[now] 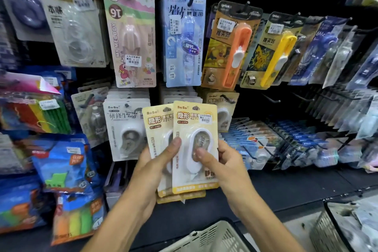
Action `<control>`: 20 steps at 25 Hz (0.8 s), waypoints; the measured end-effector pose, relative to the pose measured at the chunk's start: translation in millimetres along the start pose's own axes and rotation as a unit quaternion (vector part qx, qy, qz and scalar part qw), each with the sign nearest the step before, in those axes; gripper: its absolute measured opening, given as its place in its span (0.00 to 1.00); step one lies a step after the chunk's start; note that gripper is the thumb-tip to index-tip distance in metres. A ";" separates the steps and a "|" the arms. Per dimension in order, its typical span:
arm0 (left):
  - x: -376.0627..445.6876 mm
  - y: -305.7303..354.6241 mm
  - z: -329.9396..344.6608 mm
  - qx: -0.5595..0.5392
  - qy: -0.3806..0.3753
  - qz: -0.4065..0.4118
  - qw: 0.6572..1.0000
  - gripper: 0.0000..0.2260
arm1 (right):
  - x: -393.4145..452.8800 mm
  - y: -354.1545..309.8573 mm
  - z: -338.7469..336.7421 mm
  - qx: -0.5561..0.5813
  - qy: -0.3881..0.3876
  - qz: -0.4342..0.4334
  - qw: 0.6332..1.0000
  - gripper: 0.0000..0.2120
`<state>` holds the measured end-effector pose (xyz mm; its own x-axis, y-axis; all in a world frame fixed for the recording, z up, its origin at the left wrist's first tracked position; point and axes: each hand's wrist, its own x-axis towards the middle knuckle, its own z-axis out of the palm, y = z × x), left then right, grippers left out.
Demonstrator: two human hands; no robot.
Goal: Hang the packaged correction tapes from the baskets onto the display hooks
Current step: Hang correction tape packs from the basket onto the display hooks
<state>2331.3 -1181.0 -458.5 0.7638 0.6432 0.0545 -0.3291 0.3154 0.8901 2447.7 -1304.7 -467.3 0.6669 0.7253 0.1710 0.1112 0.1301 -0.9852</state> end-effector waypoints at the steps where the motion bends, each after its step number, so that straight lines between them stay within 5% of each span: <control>1: 1.3 1.0 -1.6 -0.023 0.018 -0.004 1.000 0.23 | 3.5 -1.0 -5.6 0.032 0.034 -0.001 0.999 0.19; 5: 4.3 6.8 -6.8 -0.035 0.054 0.016 0.998 0.16 | 33.7 -24.0 -55.1 0.035 0.128 0.011 0.991 0.22; 9: 4.2 6.8 -8.0 -0.017 0.069 0.026 0.997 0.22 | 40.3 -31.3 -86.4 -0.013 0.152 0.002 0.988 0.25; 14: 5.7 6.4 -5.0 -0.012 0.053 0.053 0.997 0.26 | 39.1 -26.0 -97.8 -0.101 0.190 -0.001 0.977 0.14; 17: 5.6 4.6 -1.4 0.001 0.052 0.070 0.996 0.24 | 51.5 -30.2 -92.2 -0.255 0.157 0.017 0.954 0.07; 20: 5.7 6.0 0.3 0.007 0.050 0.076 0.996 0.22 | 36.3 -30.7 -73.6 -0.346 0.070 0.059 0.934 0.23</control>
<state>2333.8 -1175.7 -452.7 0.6462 0.7494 0.1445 -0.4279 0.1990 0.8817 2522.8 -1332.1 -431.2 0.7893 0.6049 0.1055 0.4471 -0.4484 -0.7740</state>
